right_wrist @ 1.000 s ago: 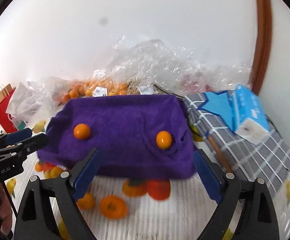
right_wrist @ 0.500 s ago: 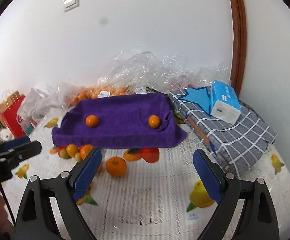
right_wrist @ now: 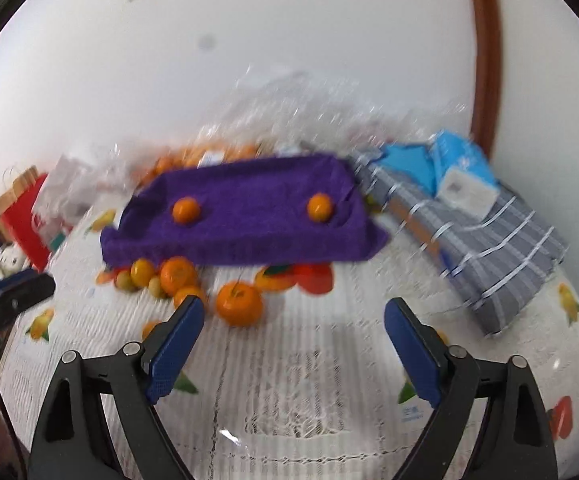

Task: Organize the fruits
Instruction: 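Withdraw both open grippers back toward the fruit pile, then grasp the large stemmed tangerine with the right gripper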

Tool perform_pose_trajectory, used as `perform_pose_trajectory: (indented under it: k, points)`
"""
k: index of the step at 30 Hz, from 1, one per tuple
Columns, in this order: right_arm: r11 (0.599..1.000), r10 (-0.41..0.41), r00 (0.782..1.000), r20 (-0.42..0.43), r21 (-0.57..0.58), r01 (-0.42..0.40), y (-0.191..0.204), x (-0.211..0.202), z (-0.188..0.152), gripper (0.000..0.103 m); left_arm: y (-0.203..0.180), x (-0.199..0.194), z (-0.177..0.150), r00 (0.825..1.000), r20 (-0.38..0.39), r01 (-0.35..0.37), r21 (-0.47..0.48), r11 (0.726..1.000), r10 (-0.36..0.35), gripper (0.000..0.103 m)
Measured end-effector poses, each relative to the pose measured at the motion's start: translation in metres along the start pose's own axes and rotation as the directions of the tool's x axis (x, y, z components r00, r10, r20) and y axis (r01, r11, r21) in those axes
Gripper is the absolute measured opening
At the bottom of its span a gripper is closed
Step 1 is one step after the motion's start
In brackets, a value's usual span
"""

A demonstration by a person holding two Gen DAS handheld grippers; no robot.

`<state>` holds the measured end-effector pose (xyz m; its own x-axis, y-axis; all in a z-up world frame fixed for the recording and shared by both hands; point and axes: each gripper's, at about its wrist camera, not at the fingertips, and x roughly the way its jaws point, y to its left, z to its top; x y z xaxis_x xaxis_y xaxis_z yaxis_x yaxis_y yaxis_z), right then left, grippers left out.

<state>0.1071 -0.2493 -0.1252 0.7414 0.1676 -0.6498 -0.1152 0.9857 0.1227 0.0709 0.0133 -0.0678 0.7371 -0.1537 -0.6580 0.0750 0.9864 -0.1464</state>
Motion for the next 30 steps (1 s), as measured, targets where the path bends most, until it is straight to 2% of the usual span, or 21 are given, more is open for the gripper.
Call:
perform_pose_trajectory:
  k: [5,11,16,19,24,26,27,30]
  points:
    - [0.998,0.064,0.995,-0.074,0.019,-0.063,0.004,0.026,-0.007,0.078,0.020,0.020,-0.004,0.999,-0.045,-0.008,-0.038,0.999,0.006,0.060]
    - [0.996,0.083,0.994,-0.064,-0.023,-0.085,0.021,0.050,-0.008,0.077,0.045,0.048,-0.016,0.993,-0.118,-0.020,-0.078,0.997,0.011,0.060]
    - [0.995,0.078,0.989,-0.128,-0.044,-0.084,0.031,0.082,-0.006,0.062,0.061,0.061,-0.020,0.989,-0.150,-0.009,-0.115,0.993,-0.009,0.060]
    - [0.992,0.108,0.986,-0.131,-0.050,-0.115,0.033,0.091,-0.005,0.060,0.065,0.070,-0.021,0.986,-0.166,-0.008,-0.112,0.994,-0.010,0.060]
    - [0.989,0.097,0.983,-0.157,-0.096,-0.113,0.042,0.102,-0.003,0.060,0.064,0.086,-0.022,0.981,-0.190,0.013,-0.116,0.993,-0.035,0.060]
    - [0.988,0.101,0.979,-0.175,-0.101,-0.120,0.042,0.107,-0.002,0.053,0.062,0.092,-0.020,0.981,-0.193,0.010,-0.108,0.994,-0.031,0.060]
    - [0.988,0.103,0.979,-0.177,-0.099,-0.122,0.042,0.108,-0.002,0.046,0.060,0.096,-0.019,0.980,-0.196,0.000,-0.103,0.995,-0.021,0.060]
    - [0.987,0.115,0.978,-0.174,-0.089,-0.132,0.037,0.109,0.000,0.043,0.058,0.102,-0.015,0.982,-0.187,0.012,-0.104,0.995,-0.031,0.059]
